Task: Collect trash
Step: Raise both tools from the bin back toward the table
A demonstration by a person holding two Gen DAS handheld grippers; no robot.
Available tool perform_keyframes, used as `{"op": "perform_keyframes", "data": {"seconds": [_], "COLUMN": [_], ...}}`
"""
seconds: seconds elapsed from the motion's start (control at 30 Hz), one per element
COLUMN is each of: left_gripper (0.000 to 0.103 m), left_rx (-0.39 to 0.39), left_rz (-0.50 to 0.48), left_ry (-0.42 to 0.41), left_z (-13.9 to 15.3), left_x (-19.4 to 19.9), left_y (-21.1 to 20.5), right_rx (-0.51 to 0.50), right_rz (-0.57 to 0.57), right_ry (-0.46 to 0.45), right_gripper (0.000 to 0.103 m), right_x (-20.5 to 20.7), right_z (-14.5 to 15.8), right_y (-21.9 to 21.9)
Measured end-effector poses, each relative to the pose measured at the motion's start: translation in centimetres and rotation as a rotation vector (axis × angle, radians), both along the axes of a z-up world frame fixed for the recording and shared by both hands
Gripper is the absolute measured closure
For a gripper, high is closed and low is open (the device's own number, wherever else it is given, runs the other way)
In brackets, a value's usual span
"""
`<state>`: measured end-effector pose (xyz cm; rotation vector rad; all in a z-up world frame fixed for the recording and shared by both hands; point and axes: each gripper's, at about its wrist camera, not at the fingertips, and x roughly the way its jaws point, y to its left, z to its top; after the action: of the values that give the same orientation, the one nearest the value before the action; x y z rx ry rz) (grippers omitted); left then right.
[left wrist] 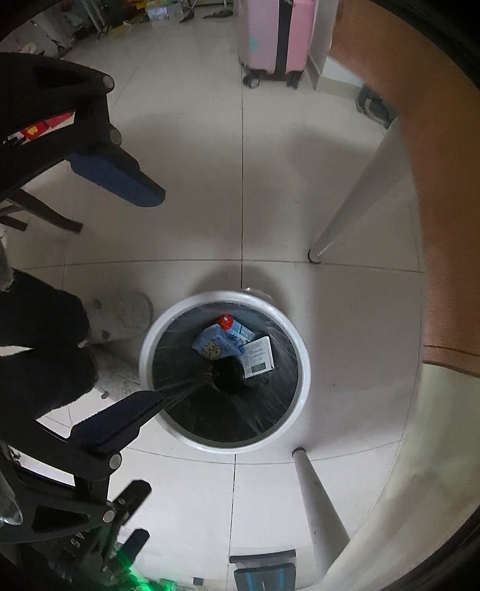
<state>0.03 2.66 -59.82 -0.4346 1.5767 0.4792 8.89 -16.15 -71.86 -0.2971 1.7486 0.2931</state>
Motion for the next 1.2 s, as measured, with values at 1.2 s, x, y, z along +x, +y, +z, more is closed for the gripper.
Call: {"op": "perform_keyframes", "data": {"seconds": [1.2], "left_gripper": [0.001], "left_rx": [0.095], "left_rz": [-0.057], "left_ry": [-0.281], "left_z": [32.9], "left_x": [0.0], "left_y": [-1.7], "right_rx": [0.219], "right_rz": [-0.046], "right_ry": [-0.192], "right_gripper": [0.0], "right_x": [0.3], "right_z": [41.3], "right_y": [0.6]}}
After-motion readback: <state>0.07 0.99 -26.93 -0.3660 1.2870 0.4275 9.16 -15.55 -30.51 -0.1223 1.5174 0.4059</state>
